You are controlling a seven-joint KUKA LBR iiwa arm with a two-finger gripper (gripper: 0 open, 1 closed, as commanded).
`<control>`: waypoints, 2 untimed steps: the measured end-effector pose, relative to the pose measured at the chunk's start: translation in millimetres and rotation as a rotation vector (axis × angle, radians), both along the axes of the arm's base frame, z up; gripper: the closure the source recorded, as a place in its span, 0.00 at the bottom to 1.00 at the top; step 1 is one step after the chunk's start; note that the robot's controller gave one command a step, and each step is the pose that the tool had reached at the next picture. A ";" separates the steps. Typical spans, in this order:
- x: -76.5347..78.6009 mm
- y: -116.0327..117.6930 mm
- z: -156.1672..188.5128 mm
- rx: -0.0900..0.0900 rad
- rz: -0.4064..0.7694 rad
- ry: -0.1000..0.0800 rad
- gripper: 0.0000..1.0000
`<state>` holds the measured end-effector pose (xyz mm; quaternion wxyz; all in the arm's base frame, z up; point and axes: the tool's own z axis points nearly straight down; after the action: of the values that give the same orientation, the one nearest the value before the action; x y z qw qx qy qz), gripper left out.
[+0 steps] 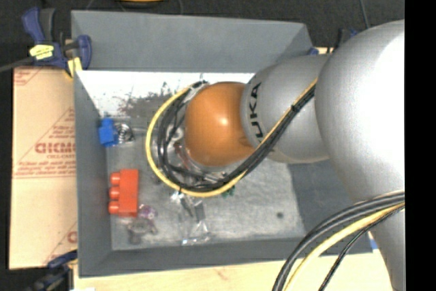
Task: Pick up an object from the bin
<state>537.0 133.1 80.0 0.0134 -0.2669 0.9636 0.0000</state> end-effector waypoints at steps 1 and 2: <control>-8.1 47.1 -6.5 -0.010 -0.088 0.023 0.00; 2.6 50.0 -1.6 -0.021 0.223 0.010 0.00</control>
Offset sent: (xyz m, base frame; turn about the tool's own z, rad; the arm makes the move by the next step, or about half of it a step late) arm -0.0120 0.0966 -0.0047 0.1258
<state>539.6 183.2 78.4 0.0058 -0.3723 0.9281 -0.0073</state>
